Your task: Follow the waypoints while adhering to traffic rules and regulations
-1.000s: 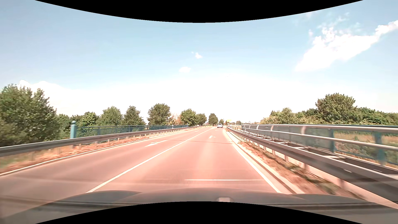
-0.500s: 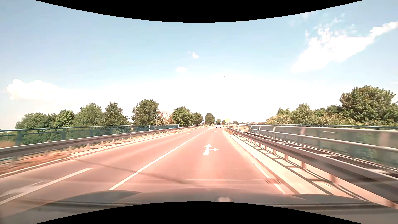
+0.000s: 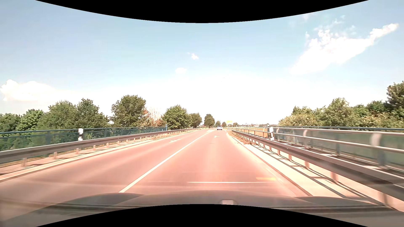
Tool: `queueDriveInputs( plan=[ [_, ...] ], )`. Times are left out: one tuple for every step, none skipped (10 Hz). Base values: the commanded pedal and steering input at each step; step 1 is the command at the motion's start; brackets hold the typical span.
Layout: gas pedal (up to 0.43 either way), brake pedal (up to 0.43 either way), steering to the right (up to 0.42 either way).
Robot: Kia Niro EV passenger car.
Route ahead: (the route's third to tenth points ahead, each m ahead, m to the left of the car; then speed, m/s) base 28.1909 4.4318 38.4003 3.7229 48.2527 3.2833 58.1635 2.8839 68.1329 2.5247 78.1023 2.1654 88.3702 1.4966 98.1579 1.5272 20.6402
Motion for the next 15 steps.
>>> queueDriveInputs(
  plan=[
    [0.260, 0.000, 0.009],
    [0.280, 0.000, 0.009],
    [0.280, 0.000, 0.009],
    [0.280, 0.000, 0.009],
    [0.280, 0.000, 0.009],
    [0.280, 0.000, 0.008],
    [0.280, 0.000, 0.008],
    [0.280, 0.000, 0.008],
    [0.280, 0.000, 0.007],
    [0.280, 0.000, 0.007],
    [0.280, 0.000, 0.007],
    [0.280, 0.000, 0.006],
    [0.280, 0.000, 0.006],
    [0.280, 0.000, 0.006],
    [0.280, 0.000, 0.006]
  ],
)
